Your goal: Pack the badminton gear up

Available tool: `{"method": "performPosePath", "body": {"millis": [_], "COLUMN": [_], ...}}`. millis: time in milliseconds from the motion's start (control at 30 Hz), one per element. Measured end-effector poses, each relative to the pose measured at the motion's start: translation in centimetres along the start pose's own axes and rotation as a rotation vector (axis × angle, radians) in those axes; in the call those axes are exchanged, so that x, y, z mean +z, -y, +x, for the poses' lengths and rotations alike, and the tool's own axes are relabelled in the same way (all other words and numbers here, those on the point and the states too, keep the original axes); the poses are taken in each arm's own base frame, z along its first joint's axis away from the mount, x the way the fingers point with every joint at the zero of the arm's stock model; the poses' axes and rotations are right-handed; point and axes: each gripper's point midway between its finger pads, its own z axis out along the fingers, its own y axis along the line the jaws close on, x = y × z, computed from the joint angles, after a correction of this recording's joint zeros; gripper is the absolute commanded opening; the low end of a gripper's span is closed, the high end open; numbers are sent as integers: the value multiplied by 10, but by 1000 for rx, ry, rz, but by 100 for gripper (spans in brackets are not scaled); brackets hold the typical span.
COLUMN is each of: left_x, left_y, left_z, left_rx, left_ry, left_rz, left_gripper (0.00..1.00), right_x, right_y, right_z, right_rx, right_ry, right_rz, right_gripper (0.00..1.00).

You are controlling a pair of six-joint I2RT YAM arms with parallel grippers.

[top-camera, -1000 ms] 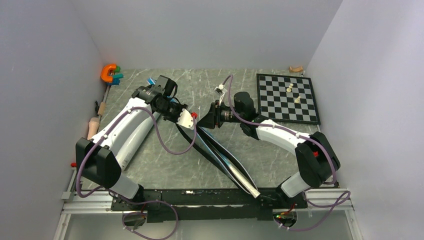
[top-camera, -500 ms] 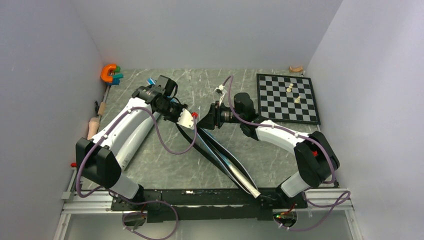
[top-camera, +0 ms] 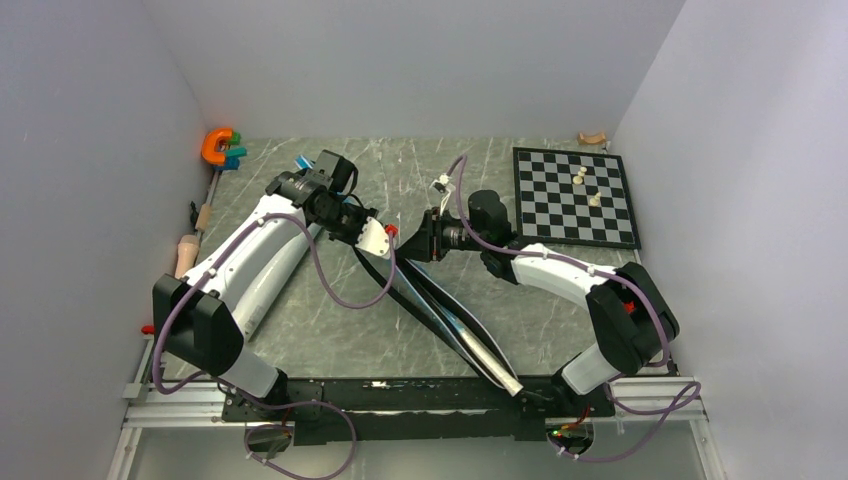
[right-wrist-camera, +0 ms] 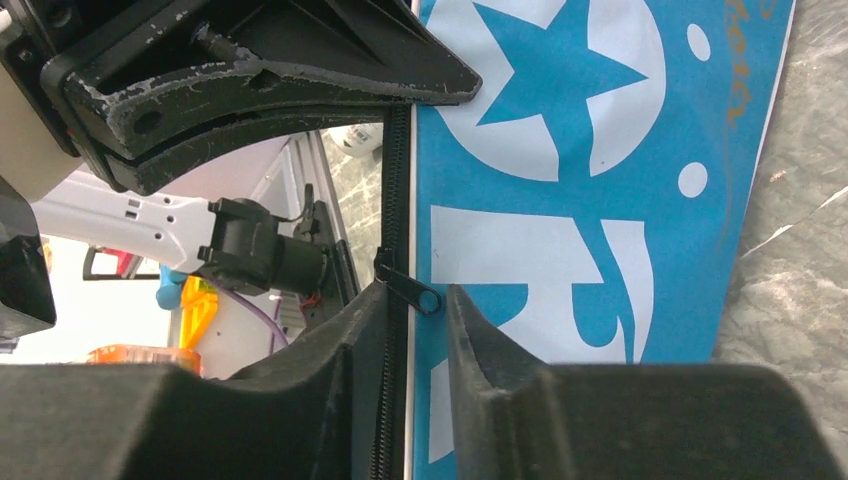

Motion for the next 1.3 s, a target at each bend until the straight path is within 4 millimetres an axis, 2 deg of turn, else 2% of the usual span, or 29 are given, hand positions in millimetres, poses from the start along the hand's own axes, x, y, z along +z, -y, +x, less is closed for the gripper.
{"method": "performPosePath", "body": {"millis": [100, 467, 800, 1100, 1300], "left_x": [0, 0, 0, 0, 0], "left_y": [0, 1, 2, 4, 4], "left_z": [0, 1, 2, 3, 3], "left_rx": [-3, -20, -27, -30, -31], "left_ry": [-1, -9, -11, -16, -17], "left_rz": [2, 7, 13, 21, 23], "left_gripper": [0, 0, 0, 0, 0], "right_x": [0, -1, -3, 0, 2], "right_y": [0, -1, -3, -9, -15], "right_z": [1, -2, -4, -3, -6], "right_rx": [9, 11, 8, 12, 10], "right_ry": [4, 19, 27, 22, 26], "right_rz": [-2, 6, 13, 1, -14], "right_gripper": [17, 4, 8, 20, 19]}}
